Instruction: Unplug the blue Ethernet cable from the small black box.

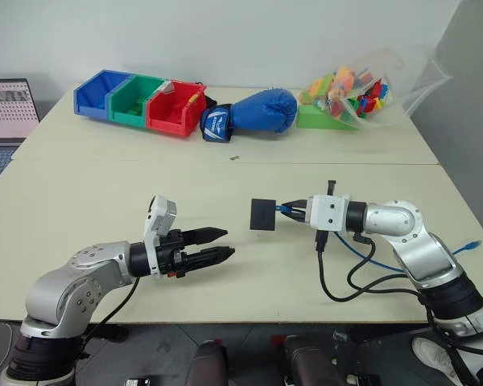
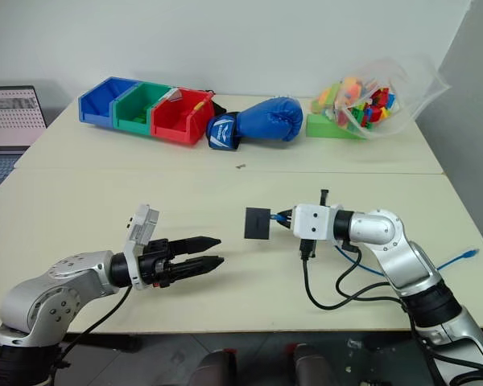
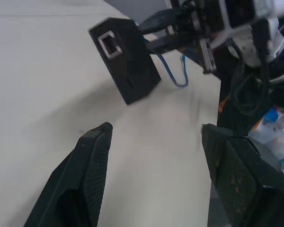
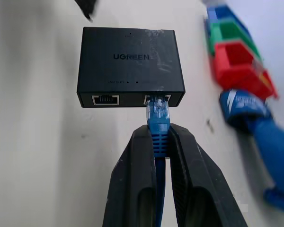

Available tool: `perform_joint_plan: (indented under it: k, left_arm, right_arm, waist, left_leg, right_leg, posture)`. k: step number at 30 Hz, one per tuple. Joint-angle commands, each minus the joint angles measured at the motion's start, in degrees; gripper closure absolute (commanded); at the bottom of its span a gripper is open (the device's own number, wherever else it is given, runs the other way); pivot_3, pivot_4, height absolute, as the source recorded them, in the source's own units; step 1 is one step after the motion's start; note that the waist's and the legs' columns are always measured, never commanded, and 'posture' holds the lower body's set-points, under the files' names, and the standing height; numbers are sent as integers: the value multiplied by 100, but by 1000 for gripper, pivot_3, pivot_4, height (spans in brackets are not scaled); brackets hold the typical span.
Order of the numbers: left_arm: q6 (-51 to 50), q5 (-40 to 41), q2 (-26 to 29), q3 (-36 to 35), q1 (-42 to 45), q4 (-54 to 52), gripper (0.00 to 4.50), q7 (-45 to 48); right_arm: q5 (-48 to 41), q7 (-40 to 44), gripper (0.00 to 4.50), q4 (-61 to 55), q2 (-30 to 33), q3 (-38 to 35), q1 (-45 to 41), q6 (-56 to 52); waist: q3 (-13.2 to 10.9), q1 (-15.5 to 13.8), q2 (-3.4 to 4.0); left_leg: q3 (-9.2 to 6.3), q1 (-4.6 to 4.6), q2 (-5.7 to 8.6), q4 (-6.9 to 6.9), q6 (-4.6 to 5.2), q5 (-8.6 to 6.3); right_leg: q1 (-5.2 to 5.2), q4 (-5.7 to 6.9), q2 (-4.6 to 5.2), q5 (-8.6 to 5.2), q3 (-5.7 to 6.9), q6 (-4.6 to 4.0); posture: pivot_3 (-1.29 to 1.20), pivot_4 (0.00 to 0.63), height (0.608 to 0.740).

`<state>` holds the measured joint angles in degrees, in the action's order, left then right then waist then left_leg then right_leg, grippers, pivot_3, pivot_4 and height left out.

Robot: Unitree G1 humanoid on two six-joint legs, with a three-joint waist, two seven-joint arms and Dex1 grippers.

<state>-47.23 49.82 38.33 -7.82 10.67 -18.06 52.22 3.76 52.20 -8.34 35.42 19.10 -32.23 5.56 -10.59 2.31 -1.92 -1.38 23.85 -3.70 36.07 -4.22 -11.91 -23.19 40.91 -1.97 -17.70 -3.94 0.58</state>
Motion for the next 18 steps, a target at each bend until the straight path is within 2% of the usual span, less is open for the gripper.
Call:
perform_joint_plan:
  k: [1, 11, 13, 15, 18]
  left_arm:
    - [-244, 399, -293, -213, 230, 9, 1298, -439]
    - [-736, 984, -659, -299, 280, -111, 1298, -995]
    - [-752, 1080, -664, -351, 293, -64, 1668, -1011]
    - [-791, 1187, -640, -392, 300, -15, 1849, -984]
    - [-809, 1287, -626, -414, 309, 17, 2575, -996]
  right_arm:
    - [229, 19, 4374, -33, -78, 73, -306, 644]
    - [455, 26, 4374, -40, -214, 168, -464, 951]
    - [477, 18, 4374, -38, -226, 167, -472, 984]
    - [500, -9, 4374, -31, -241, 162, -479, 1034]
    - [524, -30, 4374, -4, -260, 155, -485, 1083]
  waist:
    - [0, -7, 0]
    - [0, -31, 0]
    - [0, -31, 0]
    - [0, -31, 0]
    - [0, -31, 0]
  left_leg:
    - [1, 0, 1, 0, 0, 0]
    - [-3, 0, 2, 1, -1, 1]
    - [-4, -1, 2, 1, -1, 1]
    - [-4, -1, 2, 1, -1, 1]
    - [-4, -1, 2, 1, -1, 1]
  right_leg:
    - [0, 1, 1, 2, 0, -3]
    - [1, 6, 4, 14, -3, -23]
    - [1, 6, 4, 14, -2, -24]
    - [1, 6, 3, 14, -3, -24]
    - [1, 6, 4, 14, -2, -25]
  posture:
    - [0, 150, 740]
    - [0, 150, 740]
    - [0, 150, 740]
    - [0, 150, 740]
    - [0, 150, 740]
